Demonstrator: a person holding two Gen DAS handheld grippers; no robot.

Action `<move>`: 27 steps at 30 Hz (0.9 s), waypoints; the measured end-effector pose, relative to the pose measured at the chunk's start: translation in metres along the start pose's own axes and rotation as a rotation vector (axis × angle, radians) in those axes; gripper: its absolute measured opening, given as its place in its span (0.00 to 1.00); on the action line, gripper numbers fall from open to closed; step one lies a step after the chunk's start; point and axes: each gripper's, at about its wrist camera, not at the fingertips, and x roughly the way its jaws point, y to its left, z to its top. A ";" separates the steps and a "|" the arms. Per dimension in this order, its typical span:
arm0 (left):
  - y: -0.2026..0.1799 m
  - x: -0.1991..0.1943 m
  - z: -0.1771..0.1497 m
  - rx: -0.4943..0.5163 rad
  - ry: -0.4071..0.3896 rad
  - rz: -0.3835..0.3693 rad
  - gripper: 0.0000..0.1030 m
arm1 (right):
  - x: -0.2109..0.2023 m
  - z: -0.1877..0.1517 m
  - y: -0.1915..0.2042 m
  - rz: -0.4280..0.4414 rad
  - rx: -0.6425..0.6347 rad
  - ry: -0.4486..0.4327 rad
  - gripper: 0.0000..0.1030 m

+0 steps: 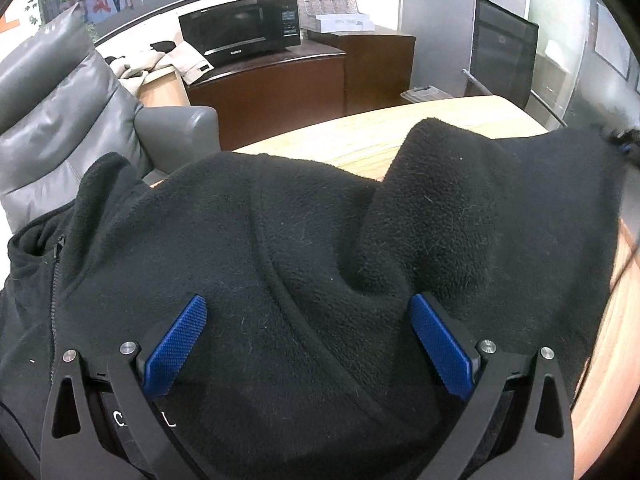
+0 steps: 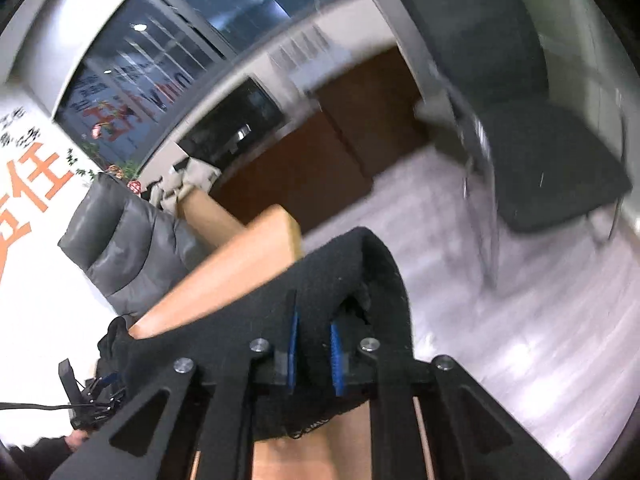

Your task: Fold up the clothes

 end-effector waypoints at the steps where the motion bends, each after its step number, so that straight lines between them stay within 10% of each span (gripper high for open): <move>1: -0.001 0.003 -0.002 0.003 -0.002 0.010 1.00 | -0.019 0.001 0.017 -0.012 -0.036 -0.036 0.12; 6: 0.001 -0.002 -0.003 -0.017 0.002 0.024 1.00 | -0.092 0.006 0.099 -0.057 -0.149 -0.203 0.12; 14: 0.054 -0.073 -0.051 -0.051 -0.055 0.089 1.00 | -0.131 0.016 0.295 0.133 -0.376 -0.262 0.11; 27: 0.270 -0.284 -0.208 -0.349 -0.143 0.320 1.00 | 0.007 -0.111 0.606 0.338 -0.713 0.056 0.11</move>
